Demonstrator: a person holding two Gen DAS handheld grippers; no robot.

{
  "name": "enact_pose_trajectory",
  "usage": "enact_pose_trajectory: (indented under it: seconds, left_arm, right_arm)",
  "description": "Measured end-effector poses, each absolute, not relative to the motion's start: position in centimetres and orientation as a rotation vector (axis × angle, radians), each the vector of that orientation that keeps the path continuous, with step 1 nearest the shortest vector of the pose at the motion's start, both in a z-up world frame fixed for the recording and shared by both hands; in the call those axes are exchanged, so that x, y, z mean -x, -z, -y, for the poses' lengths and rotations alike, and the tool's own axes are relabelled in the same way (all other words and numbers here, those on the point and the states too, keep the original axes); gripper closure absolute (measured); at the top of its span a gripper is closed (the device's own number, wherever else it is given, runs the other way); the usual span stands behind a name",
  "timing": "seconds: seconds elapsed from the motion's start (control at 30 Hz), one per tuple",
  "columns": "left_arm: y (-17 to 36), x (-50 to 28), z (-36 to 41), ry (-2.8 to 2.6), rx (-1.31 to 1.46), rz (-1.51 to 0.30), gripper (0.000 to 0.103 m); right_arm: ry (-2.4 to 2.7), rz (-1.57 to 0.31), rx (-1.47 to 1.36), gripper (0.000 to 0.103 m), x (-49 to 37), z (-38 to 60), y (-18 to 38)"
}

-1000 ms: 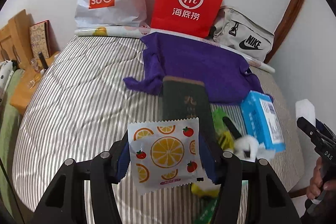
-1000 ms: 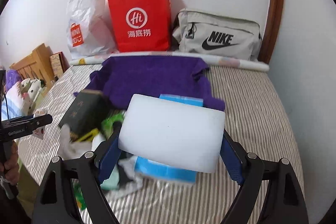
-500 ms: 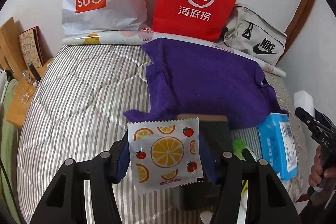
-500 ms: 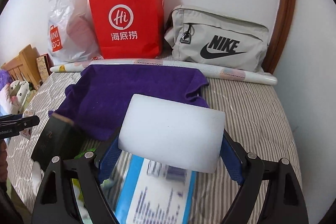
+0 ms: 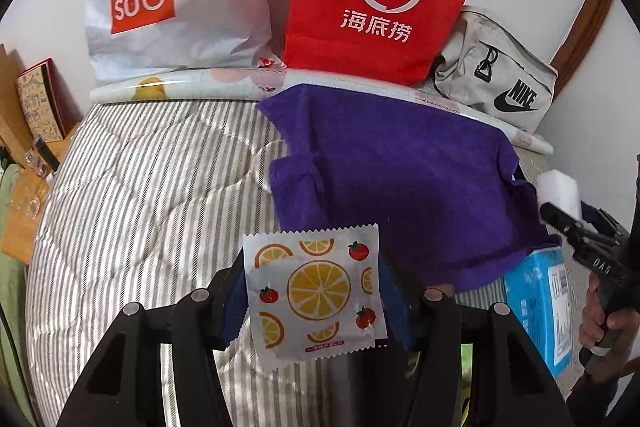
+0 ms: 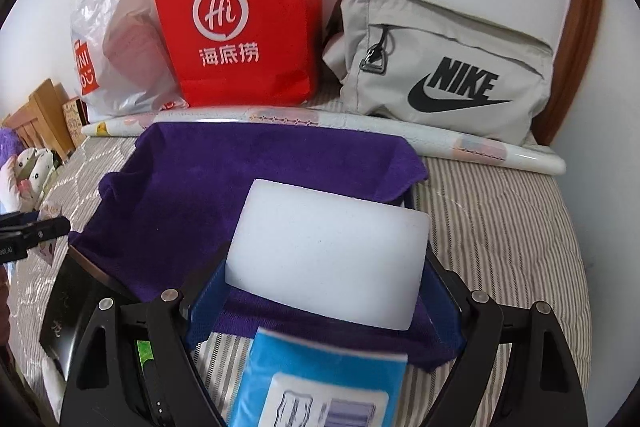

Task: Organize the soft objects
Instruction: 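Carry the packet onto the purple towel and open the left tool while the right tool carries the block there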

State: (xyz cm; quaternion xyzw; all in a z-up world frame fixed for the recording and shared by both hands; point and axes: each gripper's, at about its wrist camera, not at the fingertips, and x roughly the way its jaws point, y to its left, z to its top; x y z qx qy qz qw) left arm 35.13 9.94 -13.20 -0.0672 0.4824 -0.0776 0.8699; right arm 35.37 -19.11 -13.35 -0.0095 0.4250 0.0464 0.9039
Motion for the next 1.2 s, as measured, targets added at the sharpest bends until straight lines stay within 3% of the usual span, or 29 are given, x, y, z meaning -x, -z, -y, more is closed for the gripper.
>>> enact_pose_trajectory:
  seconds: [0.93, 1.2]
  left_arm:
    - [15.2, -44.2, -5.1, 0.182, 0.125, -1.09, 0.047]
    - [16.3, -47.7, -4.3, 0.185, 0.135, -1.107, 0.047]
  right_arm:
    - [-0.24, -1.125, 0.088, 0.018, -40.3, 20.0, 18.8]
    - [-0.271, -1.149, 0.102, 0.01, -40.1, 20.1, 19.4]
